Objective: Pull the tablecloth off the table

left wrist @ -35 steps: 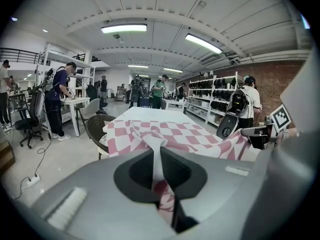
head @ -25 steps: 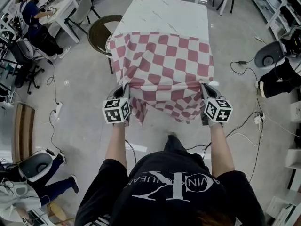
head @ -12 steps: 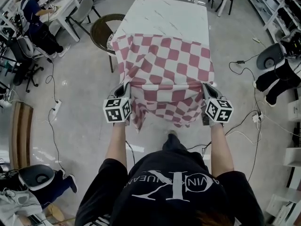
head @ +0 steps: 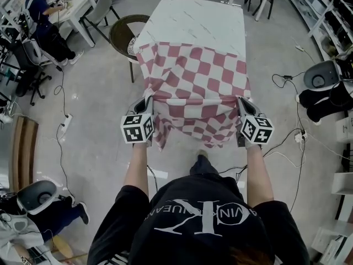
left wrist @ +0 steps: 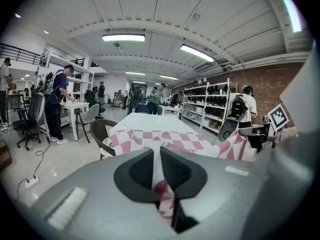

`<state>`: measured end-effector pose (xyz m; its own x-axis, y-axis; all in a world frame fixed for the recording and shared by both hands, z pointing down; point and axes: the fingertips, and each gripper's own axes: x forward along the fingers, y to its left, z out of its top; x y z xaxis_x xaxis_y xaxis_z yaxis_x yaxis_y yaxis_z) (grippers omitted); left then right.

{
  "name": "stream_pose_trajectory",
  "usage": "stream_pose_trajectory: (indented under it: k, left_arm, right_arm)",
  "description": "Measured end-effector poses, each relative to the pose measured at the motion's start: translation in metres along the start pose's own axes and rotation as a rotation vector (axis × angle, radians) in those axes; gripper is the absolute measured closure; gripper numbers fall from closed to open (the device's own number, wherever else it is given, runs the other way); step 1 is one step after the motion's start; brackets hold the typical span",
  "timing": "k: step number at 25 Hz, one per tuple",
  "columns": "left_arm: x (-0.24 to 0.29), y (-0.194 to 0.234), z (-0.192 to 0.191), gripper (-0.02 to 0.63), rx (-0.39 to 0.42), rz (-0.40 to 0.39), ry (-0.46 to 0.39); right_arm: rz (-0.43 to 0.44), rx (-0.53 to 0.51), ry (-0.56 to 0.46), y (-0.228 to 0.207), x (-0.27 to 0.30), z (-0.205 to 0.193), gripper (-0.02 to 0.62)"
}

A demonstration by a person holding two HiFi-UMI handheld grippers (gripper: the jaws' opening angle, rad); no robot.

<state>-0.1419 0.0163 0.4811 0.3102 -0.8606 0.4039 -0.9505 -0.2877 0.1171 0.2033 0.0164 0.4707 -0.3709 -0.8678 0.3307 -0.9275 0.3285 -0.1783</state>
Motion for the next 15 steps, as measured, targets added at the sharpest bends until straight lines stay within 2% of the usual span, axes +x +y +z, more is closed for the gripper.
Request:
stream_pose_trajectory:
  k: [12, 15]
  left_arm:
    - [-0.038, 0.001, -0.006, 0.583, -0.003, 0.023, -0.034]
    - [-0.049, 0.002, -0.003, 0.584, 0.018, 0.031, -0.067]
  right_arm:
    - [0.031, -0.030, -0.031, 0.024, -0.026, 0.001, 0.583]
    - [0.033, -0.036, -0.048, 0.031, -0.034, 0.001, 0.583]
